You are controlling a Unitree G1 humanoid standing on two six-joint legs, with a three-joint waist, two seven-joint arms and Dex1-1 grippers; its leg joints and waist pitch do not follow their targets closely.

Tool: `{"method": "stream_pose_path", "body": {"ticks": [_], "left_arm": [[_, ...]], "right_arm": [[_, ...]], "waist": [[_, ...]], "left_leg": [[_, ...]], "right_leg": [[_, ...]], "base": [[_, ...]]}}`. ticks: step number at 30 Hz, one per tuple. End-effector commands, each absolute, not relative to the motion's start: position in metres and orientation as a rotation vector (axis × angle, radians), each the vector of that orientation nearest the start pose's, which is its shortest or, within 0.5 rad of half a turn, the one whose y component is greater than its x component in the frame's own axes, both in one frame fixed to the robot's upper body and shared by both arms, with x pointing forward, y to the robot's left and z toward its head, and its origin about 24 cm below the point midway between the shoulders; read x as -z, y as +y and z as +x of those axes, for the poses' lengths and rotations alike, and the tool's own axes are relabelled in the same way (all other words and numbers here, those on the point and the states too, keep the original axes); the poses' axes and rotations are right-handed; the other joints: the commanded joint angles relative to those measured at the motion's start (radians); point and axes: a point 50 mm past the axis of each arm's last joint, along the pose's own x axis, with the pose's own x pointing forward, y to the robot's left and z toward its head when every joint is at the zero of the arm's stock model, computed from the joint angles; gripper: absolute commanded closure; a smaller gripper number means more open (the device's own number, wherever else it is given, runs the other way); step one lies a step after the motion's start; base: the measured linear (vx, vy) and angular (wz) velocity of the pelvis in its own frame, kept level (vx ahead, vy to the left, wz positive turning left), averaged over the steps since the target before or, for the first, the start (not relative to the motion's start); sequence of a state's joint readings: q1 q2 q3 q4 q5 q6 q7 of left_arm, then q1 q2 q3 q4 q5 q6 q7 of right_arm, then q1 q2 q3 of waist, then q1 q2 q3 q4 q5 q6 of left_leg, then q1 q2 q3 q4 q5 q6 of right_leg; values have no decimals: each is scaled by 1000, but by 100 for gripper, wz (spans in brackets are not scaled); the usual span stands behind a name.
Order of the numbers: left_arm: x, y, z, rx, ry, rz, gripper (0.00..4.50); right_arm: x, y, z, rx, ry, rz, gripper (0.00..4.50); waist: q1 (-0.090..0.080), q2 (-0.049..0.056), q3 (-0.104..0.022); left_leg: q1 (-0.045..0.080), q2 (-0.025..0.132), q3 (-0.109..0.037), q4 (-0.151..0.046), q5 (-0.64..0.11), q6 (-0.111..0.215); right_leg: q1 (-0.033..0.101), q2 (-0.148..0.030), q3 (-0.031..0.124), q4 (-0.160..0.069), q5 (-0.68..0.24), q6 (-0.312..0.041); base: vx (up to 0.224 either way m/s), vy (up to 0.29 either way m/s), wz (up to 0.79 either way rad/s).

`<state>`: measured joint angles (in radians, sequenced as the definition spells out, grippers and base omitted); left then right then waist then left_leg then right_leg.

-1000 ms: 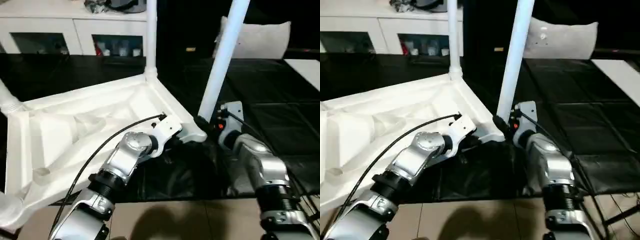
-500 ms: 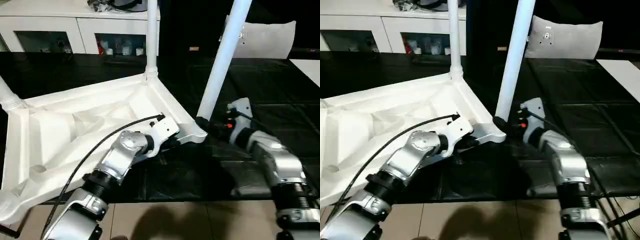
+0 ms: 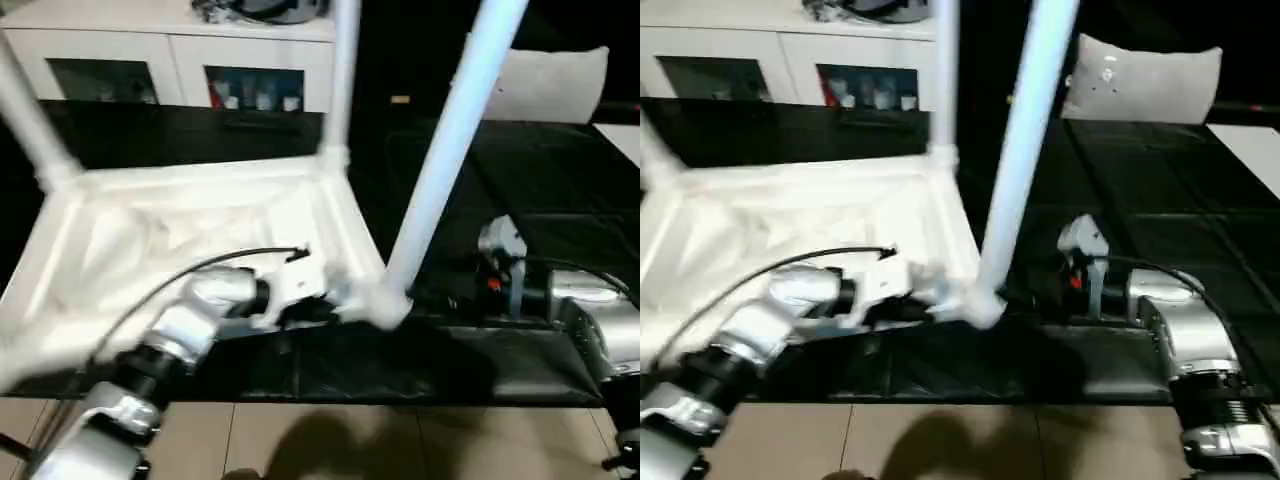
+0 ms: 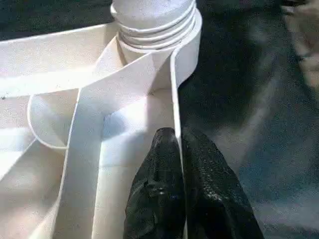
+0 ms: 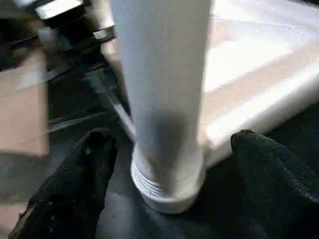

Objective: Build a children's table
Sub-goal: Rotate leg to tighten

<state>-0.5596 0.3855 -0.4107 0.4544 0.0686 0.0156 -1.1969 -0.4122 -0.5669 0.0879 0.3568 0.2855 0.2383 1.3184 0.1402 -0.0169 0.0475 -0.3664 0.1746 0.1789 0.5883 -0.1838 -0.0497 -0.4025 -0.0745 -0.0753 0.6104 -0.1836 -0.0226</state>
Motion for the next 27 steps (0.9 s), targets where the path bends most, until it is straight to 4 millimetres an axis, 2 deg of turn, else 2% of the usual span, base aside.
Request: {"method": "stream_pose_path", "body": {"ticks": [1,3,4,5,7,11,13,19,20,25,26,27], "left_arm": [[-52,99,293,1575,376,637,450],[-53,98,293,1593,375,643,450],[-53,99,293,1608,372,652,450],[-53,99,293,1608,372,652,450],[-53,99,293,1615,370,658,450],[-53,100,295,1617,364,661,450],[-52,100,295,1612,367,656,450],[-50,101,293,1607,372,627,450],[-49,100,293,1604,371,617,450],[-49,96,295,1557,364,556,450],[-52,89,299,1487,357,491,450],[-52,89,299,1481,357,488,450]], "right_arm": [[-80,-202,289,-1291,348,-133,90],[-80,-201,289,-1305,352,-122,90],[-80,-199,289,-1335,359,-110,115],[-80,-199,289,-1335,359,-110,124],[-80,-197,287,-1363,366,-101,127],[-77,-194,282,-1425,404,-87,169],[-74,-193,279,-1439,414,-79,169],[-70,-190,274,-1451,425,-48,210],[-70,-189,274,-1451,425,-30,230],[-68,-188,273,-1398,419,47,247],[-64,-182,277,-1297,405,81,249],[-64,-182,278,-1288,403,82,252]], "waist": [[0,-6,-56],[5,-7,-57],[6,-10,-57],[7,-9,-58],[7,-11,-58],[9,-12,-59],[10,-11,-60],[17,-9,-59],[18,-10,-59],[22,-8,-58],[20,-2,-58],[19,-4,-56]], "left_leg": [[16,67,-18,-67,-216,56],[16,68,-19,-69,-221,47],[14,66,-19,-68,-219,47],[14,66,-19,-68,-219,48],[12,64,-19,-67,-214,51],[10,64,-19,-65,-189,58],[10,64,-19,-64,-182,58],[13,65,-19,-67,-204,51],[13,65,-20,-67,-206,48],[13,66,-20,-68,-206,43],[14,66,-21,-69,-216,38],[15,66,-20,-70,-222,35]], "right_leg": [[46,-86,52,-84,-290,-190],[46,-86,52,-81,-279,-195],[48,-87,52,-80,-276,-193],[49,-87,52,-79,-276,-192],[49,-88,52,-80,-281,-186],[50,-87,51,-79,-268,-180],[50,-87,51,-78,-257,-184],[48,-87,51,-83,-294,-170],[48,-87,51,-82,-295,-170],[48,-87,52,-83,-290,-173],[48,-88,52,-83,-298,-174],[46,-87,53,-86,-302,-173]], "base": [[0,0,0],[0,0,0],[0,0,0],[0,0,0],[0,0,0],[0,0,0],[0,0,0],[0,0,0],[0,0,0],[0,0,0],[0,0,0],[0,0,0]]}}
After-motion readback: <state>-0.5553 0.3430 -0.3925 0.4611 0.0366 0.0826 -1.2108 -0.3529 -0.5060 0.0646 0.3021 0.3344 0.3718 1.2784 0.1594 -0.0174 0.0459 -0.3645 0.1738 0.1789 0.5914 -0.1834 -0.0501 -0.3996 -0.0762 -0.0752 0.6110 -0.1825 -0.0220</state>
